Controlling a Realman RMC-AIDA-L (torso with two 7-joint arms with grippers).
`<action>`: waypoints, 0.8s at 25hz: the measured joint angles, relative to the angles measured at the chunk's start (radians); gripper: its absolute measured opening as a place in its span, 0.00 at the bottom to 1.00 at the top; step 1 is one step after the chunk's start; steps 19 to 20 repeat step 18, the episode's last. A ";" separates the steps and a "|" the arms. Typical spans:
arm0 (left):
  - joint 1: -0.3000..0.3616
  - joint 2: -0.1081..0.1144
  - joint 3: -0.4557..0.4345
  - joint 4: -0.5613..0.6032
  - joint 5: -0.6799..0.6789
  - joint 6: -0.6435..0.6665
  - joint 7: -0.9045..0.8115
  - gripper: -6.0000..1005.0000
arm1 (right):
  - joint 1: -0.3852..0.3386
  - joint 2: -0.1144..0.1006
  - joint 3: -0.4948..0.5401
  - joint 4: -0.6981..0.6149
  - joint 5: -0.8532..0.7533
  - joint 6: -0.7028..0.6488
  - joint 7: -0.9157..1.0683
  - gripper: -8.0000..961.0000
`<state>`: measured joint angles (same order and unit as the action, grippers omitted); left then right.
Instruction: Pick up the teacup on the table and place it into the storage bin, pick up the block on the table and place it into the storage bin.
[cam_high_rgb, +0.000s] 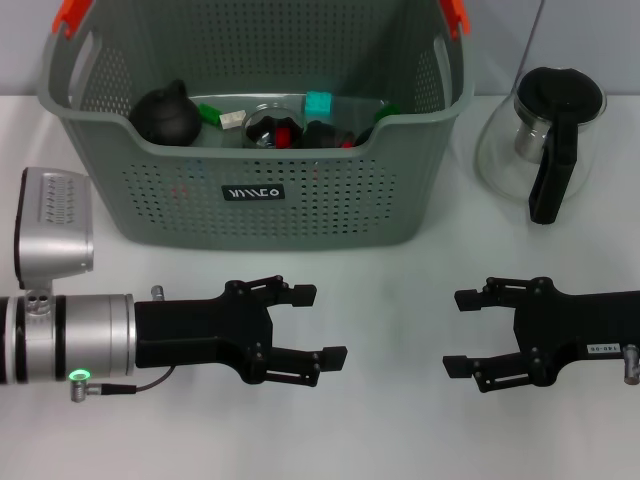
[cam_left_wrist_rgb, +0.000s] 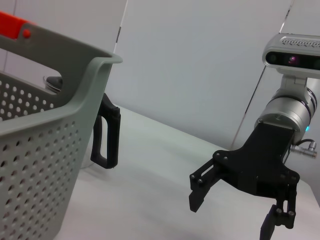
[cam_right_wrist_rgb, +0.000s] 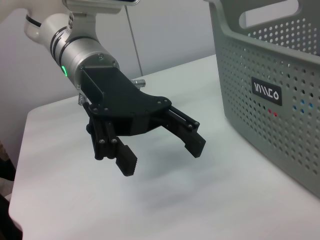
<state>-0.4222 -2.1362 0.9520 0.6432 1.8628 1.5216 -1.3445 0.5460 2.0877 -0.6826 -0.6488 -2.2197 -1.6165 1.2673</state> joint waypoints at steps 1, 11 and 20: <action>0.000 0.000 0.000 0.000 0.000 0.000 0.000 0.95 | 0.000 0.000 0.000 0.000 0.000 0.001 0.000 0.96; 0.002 0.001 0.001 -0.001 -0.001 -0.010 0.001 0.95 | 0.001 0.000 0.000 0.000 0.000 0.011 0.001 0.96; -0.001 0.001 0.001 -0.001 -0.001 -0.011 0.000 0.95 | 0.000 0.000 0.000 0.000 0.000 0.012 0.001 0.96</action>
